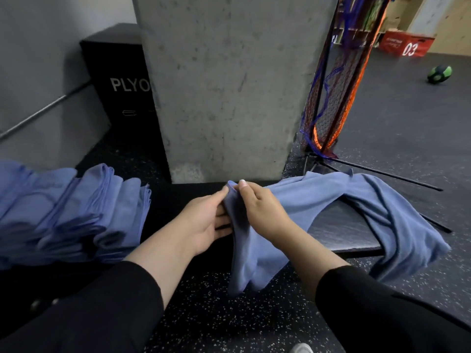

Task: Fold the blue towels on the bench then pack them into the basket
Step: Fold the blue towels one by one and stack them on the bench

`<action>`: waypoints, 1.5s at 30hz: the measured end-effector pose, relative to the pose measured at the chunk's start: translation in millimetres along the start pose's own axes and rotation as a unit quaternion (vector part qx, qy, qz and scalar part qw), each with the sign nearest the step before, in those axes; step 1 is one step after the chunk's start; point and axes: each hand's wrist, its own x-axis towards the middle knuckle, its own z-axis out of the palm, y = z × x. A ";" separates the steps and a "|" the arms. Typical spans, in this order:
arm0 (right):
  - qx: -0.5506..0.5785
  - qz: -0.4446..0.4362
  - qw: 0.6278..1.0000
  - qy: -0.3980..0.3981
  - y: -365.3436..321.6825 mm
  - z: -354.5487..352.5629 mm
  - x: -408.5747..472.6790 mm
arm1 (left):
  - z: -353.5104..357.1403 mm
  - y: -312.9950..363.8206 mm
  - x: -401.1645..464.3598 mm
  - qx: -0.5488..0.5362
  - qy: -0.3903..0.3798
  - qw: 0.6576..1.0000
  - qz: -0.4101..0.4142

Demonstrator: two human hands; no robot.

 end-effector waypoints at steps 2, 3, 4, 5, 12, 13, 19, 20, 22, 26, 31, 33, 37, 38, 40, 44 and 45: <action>0.006 0.010 1.000 -0.007 9.2 -2.4 1.4 | 3.4 -0.2 0.5 0.011 0.022 1.000 0.004; 0.015 0.019 1.000 -0.013 12.8 -4.0 1.9 | 5.6 -0.6 1.7 0.016 0.028 0.999 0.008; 0.030 0.029 0.999 -0.018 16.7 -6.5 2.7 | 8.1 -0.3 2.9 0.018 0.038 0.999 0.013; 0.040 0.037 0.998 -0.016 19.9 -9.6 2.6 | 9.9 0.3 4.7 0.015 0.053 0.998 0.020; -0.240 0.133 0.962 0.003 89.9 -43.7 1.1 | -18.8 -0.3 29.1 0.293 0.192 0.928 0.125; -0.262 0.158 0.952 -0.020 103.3 -46.7 -0.7 | -25.2 -2.7 33.8 0.380 0.225 0.886 0.141; -0.381 0.194 0.898 -0.103 139.8 -46.0 -0.3 | -22.0 -24.4 58.2 0.648 0.127 0.717 0.224; -0.384 0.188 0.898 -0.102 139.2 -43.1 -0.4 | -18.4 -29.2 62.2 0.681 0.092 0.688 0.234; -0.391 0.175 0.898 -0.096 140.9 -37.5 1.1 | -13.2 -39.5 71.1 0.729 0.032 0.644 0.229; -0.398 0.161 0.899 -0.084 148.5 -33.5 9.9 | -19.5 -56.5 91.3 0.765 -0.041 0.625 0.151; -0.402 0.147 0.901 -0.075 155.6 -29.7 29.8 | -28.2 -56.3 116.2 0.752 -0.012 0.647 0.126; -0.404 0.146 0.901 -0.070 157.0 -25.2 39.4 | -29.5 -55.1 122.7 0.743 0.008 0.658 0.119; -0.401 0.136 0.904 -0.063 157.5 -14.5 59.7 | -36.5 -52.4 131.7 0.736 0.062 0.667 0.095; -0.399 0.132 0.905 -0.063 157.1 -12.1 64.8 | -38.9 -51.8 133.1 0.734 0.076 0.669 0.089; -0.397 0.121 0.907 -0.066 155.9 -8.6 73.8 | -43.8 -51.6 134.3 0.729 0.096 0.673 0.078; -0.398 0.098 0.910 -0.068 157.2 -6.1 82.9 | -50.2 -51.3 129.7 0.725 0.113 0.676 0.074; -0.387 0.094 0.915 -0.067 158.1 -7.2 83.1 | -51.3 -51.0 127.5 0.719 0.110 0.681 0.077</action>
